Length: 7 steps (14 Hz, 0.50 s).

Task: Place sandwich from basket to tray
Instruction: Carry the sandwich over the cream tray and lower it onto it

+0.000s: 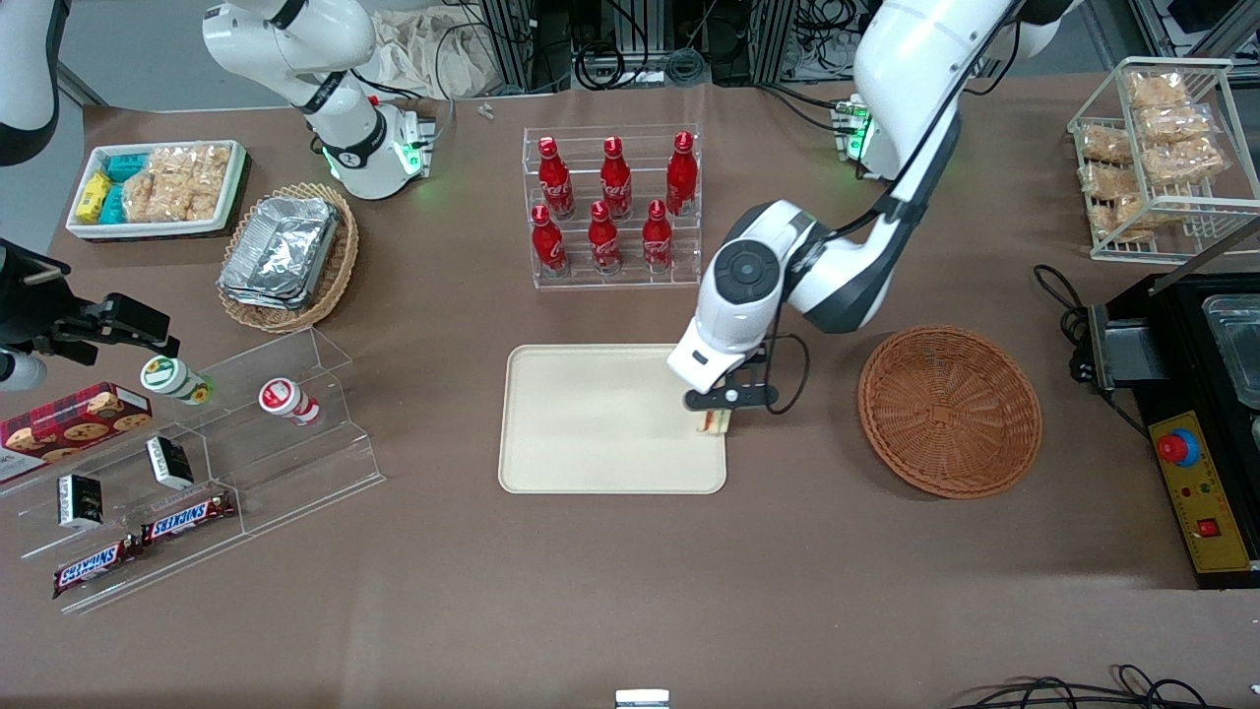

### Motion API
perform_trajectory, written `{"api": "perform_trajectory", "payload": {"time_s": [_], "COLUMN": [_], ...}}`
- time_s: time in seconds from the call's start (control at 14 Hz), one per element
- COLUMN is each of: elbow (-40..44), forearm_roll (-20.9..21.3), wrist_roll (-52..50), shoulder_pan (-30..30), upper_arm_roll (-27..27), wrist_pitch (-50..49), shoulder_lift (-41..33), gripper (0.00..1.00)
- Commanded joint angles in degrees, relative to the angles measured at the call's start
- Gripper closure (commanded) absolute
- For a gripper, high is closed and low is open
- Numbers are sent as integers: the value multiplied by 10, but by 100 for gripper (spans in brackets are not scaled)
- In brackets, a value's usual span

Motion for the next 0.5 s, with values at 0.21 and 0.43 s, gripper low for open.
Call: {"api": "perform_trajectory", "payload": {"time_s": [0.21, 0.43], "elbow": [44, 45], "forearm_roll": [39, 114], "wrist_roll": [-12, -18], "shoulder_pan": [-18, -17], "upper_arm_roll": [8, 9], "wrist_pitch": [50, 50], "shoulder_lift": [68, 72], "gripper": [92, 0]}}
